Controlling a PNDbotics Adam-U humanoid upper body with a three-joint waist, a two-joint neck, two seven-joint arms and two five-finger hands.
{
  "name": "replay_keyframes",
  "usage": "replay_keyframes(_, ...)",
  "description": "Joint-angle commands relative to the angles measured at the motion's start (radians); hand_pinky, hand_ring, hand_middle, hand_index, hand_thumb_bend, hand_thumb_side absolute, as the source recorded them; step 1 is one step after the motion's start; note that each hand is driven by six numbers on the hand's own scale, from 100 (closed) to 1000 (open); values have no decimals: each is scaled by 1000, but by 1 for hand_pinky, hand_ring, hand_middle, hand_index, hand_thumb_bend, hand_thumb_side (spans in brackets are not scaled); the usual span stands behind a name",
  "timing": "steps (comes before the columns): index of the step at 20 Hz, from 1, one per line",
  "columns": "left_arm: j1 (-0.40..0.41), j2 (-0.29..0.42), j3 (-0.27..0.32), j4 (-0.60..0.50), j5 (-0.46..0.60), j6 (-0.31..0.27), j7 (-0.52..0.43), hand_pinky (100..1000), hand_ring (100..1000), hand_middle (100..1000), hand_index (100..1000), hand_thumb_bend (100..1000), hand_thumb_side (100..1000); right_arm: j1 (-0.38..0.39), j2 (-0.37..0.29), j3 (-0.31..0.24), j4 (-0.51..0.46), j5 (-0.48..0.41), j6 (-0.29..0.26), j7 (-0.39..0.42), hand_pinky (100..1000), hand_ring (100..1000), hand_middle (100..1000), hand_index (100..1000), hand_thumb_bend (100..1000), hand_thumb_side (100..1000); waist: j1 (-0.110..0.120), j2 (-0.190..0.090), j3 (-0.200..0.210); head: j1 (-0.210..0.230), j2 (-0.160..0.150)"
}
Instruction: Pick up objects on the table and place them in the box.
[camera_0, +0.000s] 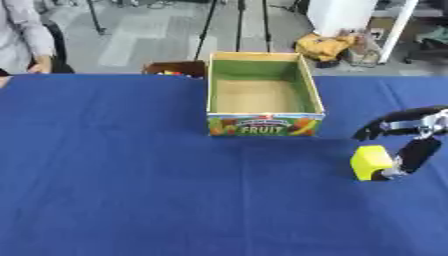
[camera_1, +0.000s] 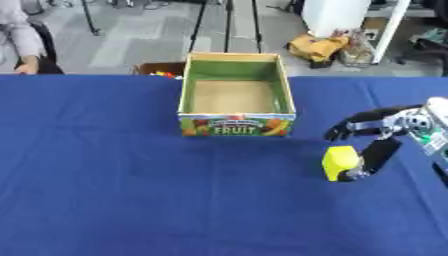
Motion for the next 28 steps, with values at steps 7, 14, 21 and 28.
replay_keyframes(7, -14, 11, -2, -18, 3, -1, -6, 616, 698, 844, 993, 247, 1000, -17, -18, -11, 28, 17, -10, 0, 925, 927, 875, 965, 447, 382, 4, -13, -2, -5, -14)
replay_keyframes(14, -14, 9, -3, -18, 2, -2, -7, 617, 698, 845, 993, 246, 1000, -22, -15, -15, 37, 23, -8, 0, 915, 916, 830, 928, 398, 384, 6, -9, -1, -8, -18)
replay_keyframes(21, -14, 8, -3, -18, 1, -3, -9, 617, 697, 844, 993, 245, 1000, -30, -13, -26, 45, 32, 4, -2, 895, 894, 772, 878, 297, 369, 8, -5, -1, -13, -22)
replay_keyframes(28, -14, 7, -4, -18, 0, -4, -10, 616, 697, 844, 992, 243, 1000, -34, -9, -24, 50, 39, 7, -34, 869, 857, 715, 821, 258, 319, 10, -2, 0, -18, -24)
